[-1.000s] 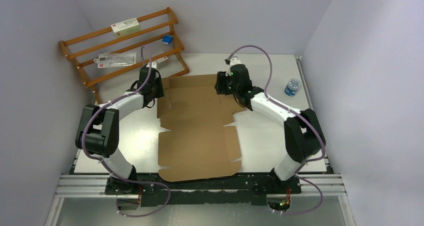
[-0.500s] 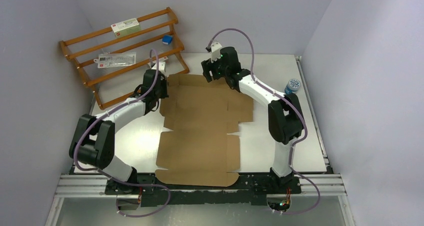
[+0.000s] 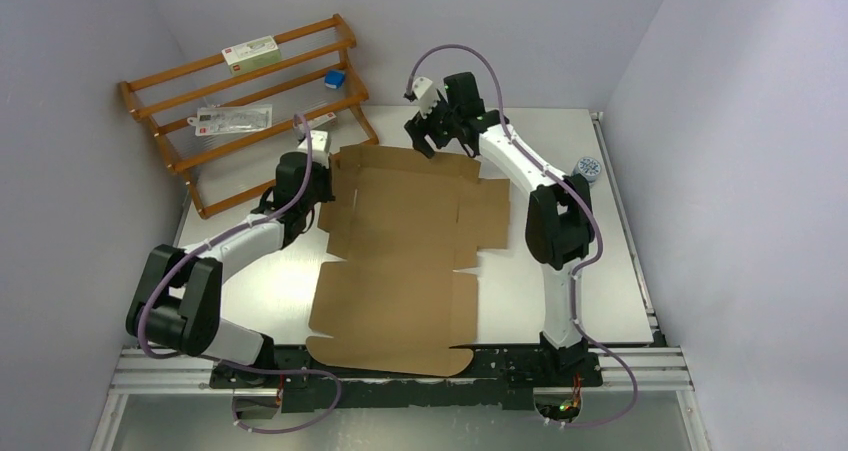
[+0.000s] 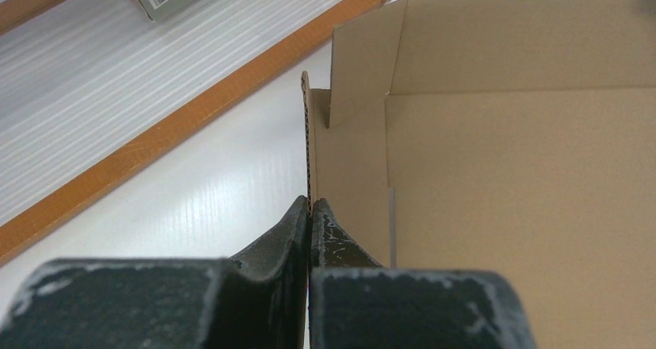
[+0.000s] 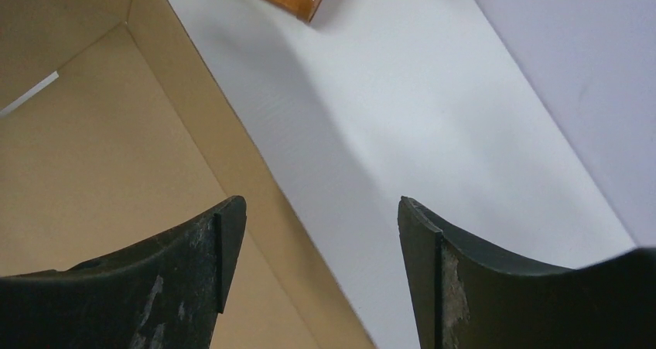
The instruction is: Fold the paper box
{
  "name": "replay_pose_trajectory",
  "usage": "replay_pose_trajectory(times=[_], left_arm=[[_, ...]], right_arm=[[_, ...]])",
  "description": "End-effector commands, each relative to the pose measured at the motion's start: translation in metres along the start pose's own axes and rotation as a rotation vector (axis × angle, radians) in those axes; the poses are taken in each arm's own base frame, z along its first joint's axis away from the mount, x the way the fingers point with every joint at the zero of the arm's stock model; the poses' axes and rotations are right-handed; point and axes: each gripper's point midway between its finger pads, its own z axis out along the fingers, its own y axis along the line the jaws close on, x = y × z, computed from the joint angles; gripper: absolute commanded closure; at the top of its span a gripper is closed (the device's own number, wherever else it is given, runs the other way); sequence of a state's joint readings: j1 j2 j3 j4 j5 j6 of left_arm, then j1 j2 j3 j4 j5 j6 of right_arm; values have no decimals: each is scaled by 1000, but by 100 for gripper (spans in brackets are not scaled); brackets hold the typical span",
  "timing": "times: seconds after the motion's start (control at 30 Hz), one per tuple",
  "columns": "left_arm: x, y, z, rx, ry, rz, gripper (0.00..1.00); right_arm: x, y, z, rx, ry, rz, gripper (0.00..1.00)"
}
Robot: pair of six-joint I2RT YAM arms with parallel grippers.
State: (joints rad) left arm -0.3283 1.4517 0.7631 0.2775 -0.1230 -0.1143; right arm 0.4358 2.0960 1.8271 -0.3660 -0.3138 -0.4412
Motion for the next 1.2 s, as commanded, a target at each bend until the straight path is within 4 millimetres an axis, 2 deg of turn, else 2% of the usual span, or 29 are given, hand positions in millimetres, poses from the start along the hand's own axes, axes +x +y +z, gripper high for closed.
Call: replay_pose_trajectory(times=[0.0, 0.23, 0.37, 0.43, 0.53, 0.6, 0.63, 0.87, 0.97, 1.17], left_arm=[[-26, -14, -8, 83, -121, 20, 95], [-31, -14, -15, 91, -166, 16, 95], [-31, -17, -16, 110, -180, 11, 95], [-31, -18, -17, 116, -184, 8, 95], [-28, -18, -17, 119, -192, 2, 95], [-26, -20, -15, 126, -199, -8, 95], [-25, -21, -14, 134, -202, -14, 95], [-28, -32, -13, 188, -232, -57, 93], [-30, -36, -13, 210, -245, -70, 93], [-30, -40, -19, 248, -309, -87, 91]], right_arm=[[1, 7, 0, -120, 6, -58, 24], [8, 26, 7, -253, 29, -39, 26], [14, 30, 9, -275, 42, -33, 31], [16, 30, 9, -281, 56, -34, 39], [15, 31, 4, -292, 75, -37, 57], [9, 30, -2, -289, 74, -46, 71], [5, 28, -5, -278, 72, -53, 75], [-26, 16, -36, -138, 40, -156, 94], [-37, 16, -51, -101, 11, -214, 100], [-51, 22, -79, 22, -11, -410, 100]])
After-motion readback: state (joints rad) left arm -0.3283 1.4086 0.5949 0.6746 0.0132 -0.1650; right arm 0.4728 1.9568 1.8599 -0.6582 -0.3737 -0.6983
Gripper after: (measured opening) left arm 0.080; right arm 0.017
